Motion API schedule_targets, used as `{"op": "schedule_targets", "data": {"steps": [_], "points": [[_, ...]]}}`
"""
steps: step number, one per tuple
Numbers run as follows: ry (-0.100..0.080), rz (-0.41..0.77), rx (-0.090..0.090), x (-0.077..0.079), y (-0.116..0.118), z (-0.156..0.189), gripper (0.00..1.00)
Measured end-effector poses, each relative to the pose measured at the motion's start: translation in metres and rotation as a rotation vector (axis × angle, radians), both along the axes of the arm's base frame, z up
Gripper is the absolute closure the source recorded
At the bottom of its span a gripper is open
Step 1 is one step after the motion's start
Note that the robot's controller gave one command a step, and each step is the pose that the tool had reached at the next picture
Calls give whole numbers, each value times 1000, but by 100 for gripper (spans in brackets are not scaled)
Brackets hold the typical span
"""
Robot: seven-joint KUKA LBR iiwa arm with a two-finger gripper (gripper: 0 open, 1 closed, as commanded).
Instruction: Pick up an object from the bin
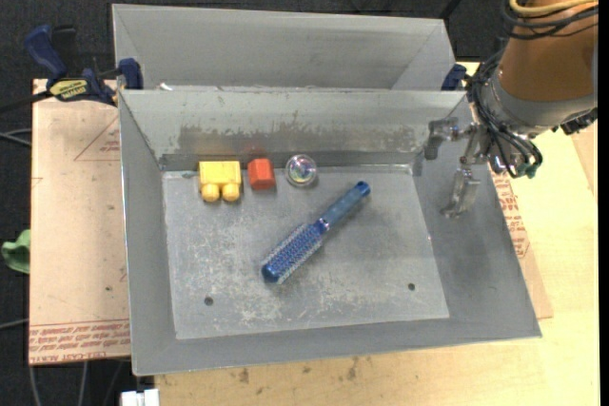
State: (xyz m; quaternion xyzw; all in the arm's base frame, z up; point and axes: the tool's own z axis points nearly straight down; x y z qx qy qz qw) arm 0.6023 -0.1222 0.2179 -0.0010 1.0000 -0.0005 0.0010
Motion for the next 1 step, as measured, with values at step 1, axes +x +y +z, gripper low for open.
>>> {"op": "schedule_targets", "data": {"steps": [1], "points": [[4, 122, 5, 21, 67, -65, 0]]}}
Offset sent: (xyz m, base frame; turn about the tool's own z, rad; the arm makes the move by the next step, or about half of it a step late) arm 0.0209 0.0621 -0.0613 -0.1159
